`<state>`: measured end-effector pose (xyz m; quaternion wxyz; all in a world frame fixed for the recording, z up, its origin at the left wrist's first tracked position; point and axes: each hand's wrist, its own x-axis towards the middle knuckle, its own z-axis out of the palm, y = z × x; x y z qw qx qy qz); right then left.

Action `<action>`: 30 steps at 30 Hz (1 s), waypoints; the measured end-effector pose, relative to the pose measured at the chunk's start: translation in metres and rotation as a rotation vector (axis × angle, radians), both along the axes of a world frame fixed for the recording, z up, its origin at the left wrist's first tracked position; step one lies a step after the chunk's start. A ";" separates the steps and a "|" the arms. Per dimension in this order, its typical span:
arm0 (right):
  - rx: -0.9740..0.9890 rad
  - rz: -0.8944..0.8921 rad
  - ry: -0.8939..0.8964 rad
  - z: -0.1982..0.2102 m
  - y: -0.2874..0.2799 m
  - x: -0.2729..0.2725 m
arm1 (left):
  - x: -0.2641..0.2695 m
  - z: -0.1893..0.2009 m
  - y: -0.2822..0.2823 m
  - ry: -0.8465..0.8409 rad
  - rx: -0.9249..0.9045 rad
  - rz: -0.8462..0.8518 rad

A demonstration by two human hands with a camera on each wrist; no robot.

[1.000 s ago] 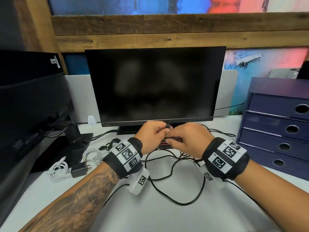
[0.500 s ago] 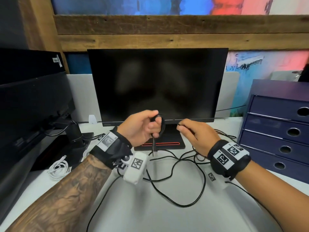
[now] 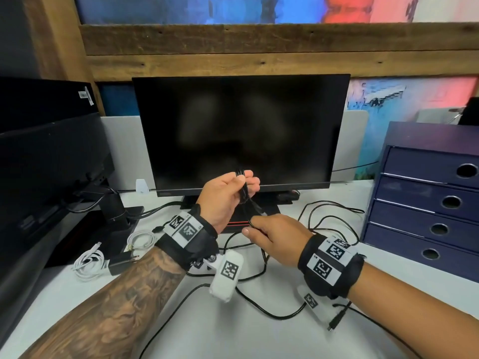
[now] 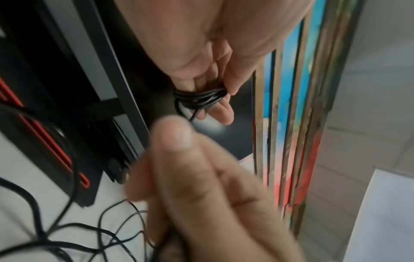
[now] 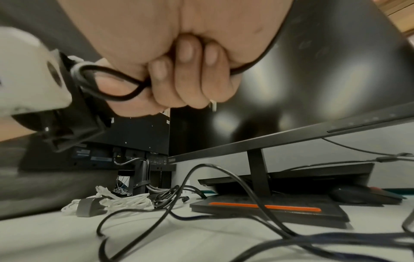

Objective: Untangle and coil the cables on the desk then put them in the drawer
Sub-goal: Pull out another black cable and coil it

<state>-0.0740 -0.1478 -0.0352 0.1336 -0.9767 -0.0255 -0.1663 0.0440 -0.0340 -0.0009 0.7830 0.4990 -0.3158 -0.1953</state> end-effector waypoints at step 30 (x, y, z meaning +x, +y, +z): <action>0.385 -0.192 -0.489 0.043 -0.066 -0.004 | 0.003 -0.009 0.007 -0.336 0.452 -0.233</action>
